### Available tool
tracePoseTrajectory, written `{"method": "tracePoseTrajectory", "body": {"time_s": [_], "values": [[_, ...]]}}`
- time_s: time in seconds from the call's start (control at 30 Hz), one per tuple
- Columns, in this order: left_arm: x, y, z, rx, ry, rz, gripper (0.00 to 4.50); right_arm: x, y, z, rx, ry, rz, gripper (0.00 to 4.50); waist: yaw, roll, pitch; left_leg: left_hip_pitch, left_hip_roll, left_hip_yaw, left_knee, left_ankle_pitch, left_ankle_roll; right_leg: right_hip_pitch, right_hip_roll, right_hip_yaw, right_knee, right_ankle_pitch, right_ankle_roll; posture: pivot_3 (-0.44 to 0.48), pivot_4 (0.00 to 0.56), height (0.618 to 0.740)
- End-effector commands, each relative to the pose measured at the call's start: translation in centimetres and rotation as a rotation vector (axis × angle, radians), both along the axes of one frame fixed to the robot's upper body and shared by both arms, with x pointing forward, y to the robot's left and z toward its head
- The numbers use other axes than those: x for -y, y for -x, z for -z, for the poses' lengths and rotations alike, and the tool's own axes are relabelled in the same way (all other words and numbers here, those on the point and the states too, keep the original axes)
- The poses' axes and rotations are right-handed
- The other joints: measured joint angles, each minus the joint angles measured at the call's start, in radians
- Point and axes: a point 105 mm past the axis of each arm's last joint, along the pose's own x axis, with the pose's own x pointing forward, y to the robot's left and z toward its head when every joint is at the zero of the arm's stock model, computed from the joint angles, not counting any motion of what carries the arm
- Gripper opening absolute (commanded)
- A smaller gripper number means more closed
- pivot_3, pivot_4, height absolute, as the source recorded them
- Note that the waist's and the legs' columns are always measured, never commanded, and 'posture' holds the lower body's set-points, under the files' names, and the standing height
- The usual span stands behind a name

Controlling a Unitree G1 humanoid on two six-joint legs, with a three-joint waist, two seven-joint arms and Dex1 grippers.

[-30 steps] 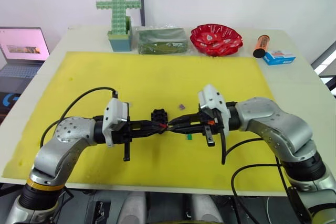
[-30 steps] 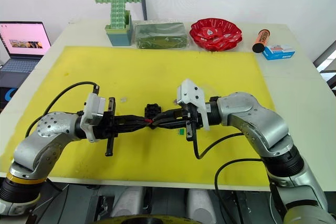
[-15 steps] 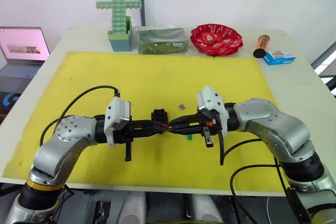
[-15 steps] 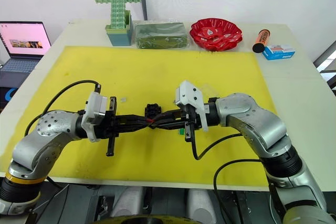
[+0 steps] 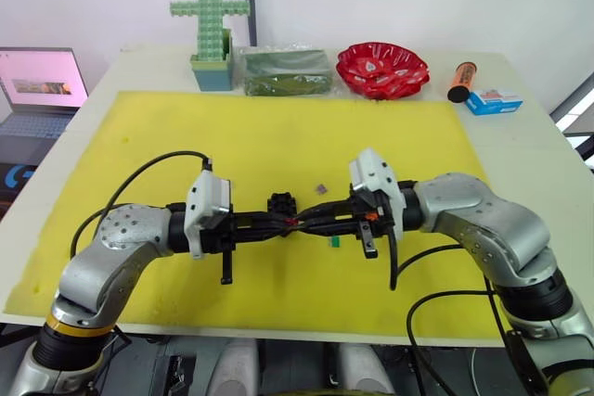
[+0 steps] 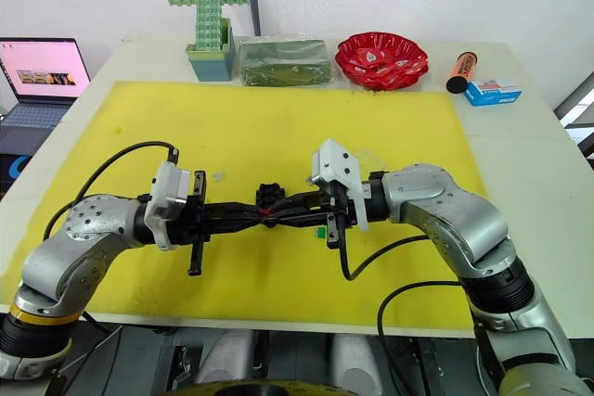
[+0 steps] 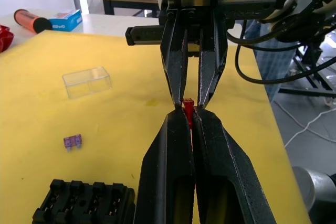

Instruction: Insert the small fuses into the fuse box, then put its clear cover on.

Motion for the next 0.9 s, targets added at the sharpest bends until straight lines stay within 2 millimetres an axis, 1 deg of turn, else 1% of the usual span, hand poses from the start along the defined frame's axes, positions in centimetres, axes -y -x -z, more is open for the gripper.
{"method": "tracePoseTrajectory", "body": {"time_s": [0.03,0.2,0.27,0.3,0.77,0.87,0.9], "values": [[0.52,0.57,-0.74,0.028,0.013,0.036,0.0,-0.44,0.57,-1.26,0.05,-0.037,-0.037,0.46,0.0,0.0,0.0,0.0,0.0,0.0,0.0,0.0,0.0,0.0,0.0,0.0,0.0,0.0,0.0,0.0,0.15,0.74],[0.46,0.64,-0.59,0.027,0.009,0.038,0.0,-0.45,0.59,-1.31,0.044,-0.043,-0.039,0.46,0.0,0.0,0.0,0.0,0.0,0.0,0.0,0.0,0.0,0.0,0.0,0.0,0.0,0.0,0.0,0.0,0.15,0.74],[0.45,0.68,-0.53,0.026,0.008,0.039,0.0,-0.46,0.64,-1.35,0.044,-0.046,-0.041,0.11,0.0,0.0,0.0,0.0,0.0,0.0,0.0,0.0,0.0,0.0,0.0,0.0,0.0,0.0,0.0,0.0,0.15,0.74],[0.43,0.7,-0.51,0.026,0.008,0.039,0.0,-0.46,0.67,-1.37,0.044,-0.045,-0.043,0.03,0.0,0.0,0.0,0.0,0.0,0.0,0.0,0.0,0.0,0.0,0.0,0.0,0.0,0.0,0.0,0.0,0.15,0.74],[0.17,0.52,-0.36,0.042,0.008,0.02,0.0,-0.49,0.92,-1.46,0.047,-0.035,-0.059,0.03,0.0,0.0,0.0,0.0,0.0,0.0,0.0,0.0,0.0,0.0,0.0,0.0,0.0,0.0,0.0,0.0,0.15,0.74],[-0.15,0.33,-0.2,0.041,0.002,0.001,0.66,-0.5,1.0,-1.51,0.05,-0.033,-0.062,0.0,0.0,0.0,0.0,0.0,0.0,0.0,0.0,0.0,0.0,0.0,0.0,0.0,0.0,0.0,0.0,0.0,0.15,0.74],[-0.36,0.27,-0.13,0.041,0.0,-0.01,0.98,-0.51,1.03,-1.52,0.053,-0.032,-0.064,0.0,0.0,0.0,0.0,0.0,0.0,0.0,0.0,0.0,0.0,0.0,0.0,0.0,0.0,0.0,0.0,0.0,0.15,0.74]]}}
